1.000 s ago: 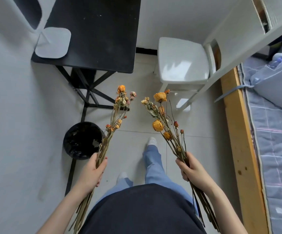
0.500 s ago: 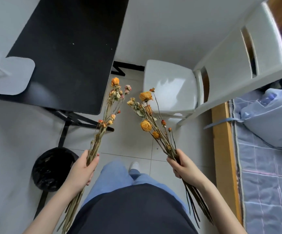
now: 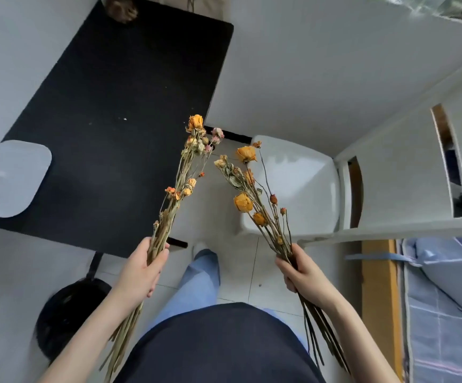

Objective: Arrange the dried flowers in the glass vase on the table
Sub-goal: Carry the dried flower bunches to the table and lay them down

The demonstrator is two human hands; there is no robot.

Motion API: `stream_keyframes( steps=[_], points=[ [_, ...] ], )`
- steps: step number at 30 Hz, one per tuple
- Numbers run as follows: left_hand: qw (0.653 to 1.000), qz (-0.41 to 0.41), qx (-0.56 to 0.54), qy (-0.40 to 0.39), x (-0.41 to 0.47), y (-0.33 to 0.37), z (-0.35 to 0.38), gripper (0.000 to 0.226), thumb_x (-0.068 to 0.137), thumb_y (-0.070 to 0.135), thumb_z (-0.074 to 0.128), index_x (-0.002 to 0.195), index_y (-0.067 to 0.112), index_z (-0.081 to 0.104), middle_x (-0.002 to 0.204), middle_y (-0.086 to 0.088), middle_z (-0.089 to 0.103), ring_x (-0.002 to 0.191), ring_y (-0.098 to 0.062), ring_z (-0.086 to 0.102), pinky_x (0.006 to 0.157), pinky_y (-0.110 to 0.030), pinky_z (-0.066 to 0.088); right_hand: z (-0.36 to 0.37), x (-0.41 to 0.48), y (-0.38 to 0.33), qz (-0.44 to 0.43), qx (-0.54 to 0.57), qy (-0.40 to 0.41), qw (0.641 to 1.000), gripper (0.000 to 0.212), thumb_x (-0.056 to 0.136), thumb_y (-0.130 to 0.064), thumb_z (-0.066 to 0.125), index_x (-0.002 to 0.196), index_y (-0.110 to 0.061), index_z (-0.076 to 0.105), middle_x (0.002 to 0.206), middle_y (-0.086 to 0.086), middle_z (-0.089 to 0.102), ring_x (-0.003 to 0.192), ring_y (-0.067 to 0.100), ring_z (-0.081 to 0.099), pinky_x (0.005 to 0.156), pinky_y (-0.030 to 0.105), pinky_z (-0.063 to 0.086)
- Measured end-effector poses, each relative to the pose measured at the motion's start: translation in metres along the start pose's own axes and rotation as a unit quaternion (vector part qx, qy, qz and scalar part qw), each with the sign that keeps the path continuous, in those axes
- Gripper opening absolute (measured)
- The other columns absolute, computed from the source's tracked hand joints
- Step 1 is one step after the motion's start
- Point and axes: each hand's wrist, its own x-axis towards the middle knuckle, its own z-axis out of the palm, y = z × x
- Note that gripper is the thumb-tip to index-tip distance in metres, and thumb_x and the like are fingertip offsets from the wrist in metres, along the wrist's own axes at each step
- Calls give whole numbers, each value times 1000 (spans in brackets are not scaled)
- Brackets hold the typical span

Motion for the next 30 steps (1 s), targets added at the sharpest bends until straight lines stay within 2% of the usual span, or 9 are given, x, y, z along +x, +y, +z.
stream_keyframes(
  steps=[4,8,17,21,23,25,27,30],
  points=[
    [999,-14,-21,26,43,23,-17,8,95,19,47,98,13,51,58,-5,40,35,-6,31,32,-22,30,-9,53,-36,-8,0,-2,1000,20,95,-16,50,92,1,38,56,0,34,46,14,32,45,28,30],
    [997,-31,-53,49,70,40,-40,8,94,20,49,97,13,52,57,-3,40,37,-8,32,34,-24,30,-16,100,-78,-28,-20,-23,999,16,94,-17,50,88,-6,40,54,-7,37,43,10,34,43,23,32],
    [987,-46,-99,119,116,53,-66,10,94,22,49,95,13,53,55,-1,43,38,-11,34,38,-27,32,-22,188,-169,-70,-90,-96,989,13,93,-24,51,83,-23,43,58,-9,38,48,9,35,45,25,34],
    [979,-65,-121,151,136,63,-74,10,94,22,49,96,13,52,55,-4,42,38,-10,34,37,-27,32,-18,229,-212,-98,-146,-125,976,11,94,-20,50,90,-12,44,59,-5,40,46,8,37,44,21,36],
    [974,-74,-130,172,147,69,-78,10,94,22,49,97,13,52,56,-4,42,38,-10,33,37,-27,32,-14,251,-233,-106,-169,-142,970,14,94,-18,50,93,-6,44,55,-8,42,45,7,38,44,20,36],
    [966,-84,-142,198,158,77,-82,10,94,23,49,97,13,52,57,-6,42,38,-11,33,37,-27,32,-11,274,-254,-121,-204,-165,957,10,94,-19,51,89,-12,45,53,-11,46,47,5,41,49,21,38],
    [959,-91,-147,225,173,85,-83,10,94,23,48,96,14,52,56,-7,43,38,-12,34,37,-27,32,-10,302,-275,-131,-236,-194,943,8,94,-21,51,90,-16,46,60,-10,47,52,6,43,55,25,38],
    [944,-105,-158,269,203,97,-80,6,95,21,47,96,17,51,55,-5,44,37,-13,33,38,-28,32,-11,350,-304,-128,-261,-246,924,12,94,-24,51,95,-14,46,63,-4,49,48,3,45,53,22,41]
  ],
)
